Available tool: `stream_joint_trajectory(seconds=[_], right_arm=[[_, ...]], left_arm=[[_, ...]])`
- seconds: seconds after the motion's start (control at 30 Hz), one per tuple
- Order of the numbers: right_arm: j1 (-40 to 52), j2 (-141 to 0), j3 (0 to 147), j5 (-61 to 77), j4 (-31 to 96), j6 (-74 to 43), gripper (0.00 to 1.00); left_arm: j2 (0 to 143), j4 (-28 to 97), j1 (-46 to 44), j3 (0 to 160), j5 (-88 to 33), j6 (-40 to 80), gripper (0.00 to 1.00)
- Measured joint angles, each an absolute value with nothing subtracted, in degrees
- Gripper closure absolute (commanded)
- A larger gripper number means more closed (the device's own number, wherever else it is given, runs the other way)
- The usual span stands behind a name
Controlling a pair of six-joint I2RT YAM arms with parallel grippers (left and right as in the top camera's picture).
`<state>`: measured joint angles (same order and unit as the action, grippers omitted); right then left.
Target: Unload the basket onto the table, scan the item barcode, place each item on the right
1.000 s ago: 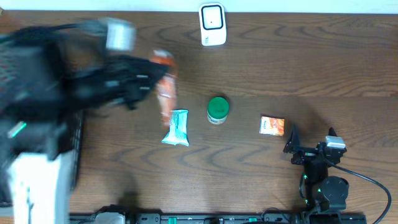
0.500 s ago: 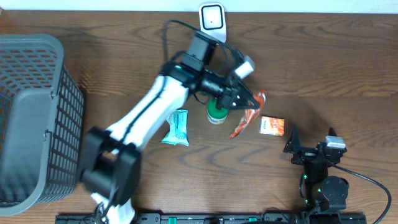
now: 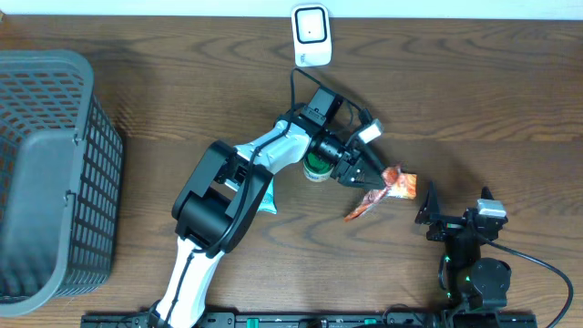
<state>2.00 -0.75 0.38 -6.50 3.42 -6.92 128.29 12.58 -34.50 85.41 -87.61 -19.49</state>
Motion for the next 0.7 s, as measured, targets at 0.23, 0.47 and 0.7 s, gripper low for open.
stream_joint_trajectory(seconds=[0.23, 0.47, 0.7], right_arm=[[2.00, -0.73, 0.38, -6.50, 3.42, -6.90, 0.01], [2.00, -0.75, 0.38, -6.50, 3.40, -6.90, 0.01], [2.00, -0.73, 0.38, -6.50, 3.42, -6.92, 0.01]], left_arm=[[128.11, -8.78, -32.88, 86.41, -88.60, -2.66, 0.16], [121.43, -47.75, -31.77, 86.63, -88.62, 25.89, 0.16], [105.71, -66.00, -24.47, 88.60, -88.40, 51.37, 0.16]])
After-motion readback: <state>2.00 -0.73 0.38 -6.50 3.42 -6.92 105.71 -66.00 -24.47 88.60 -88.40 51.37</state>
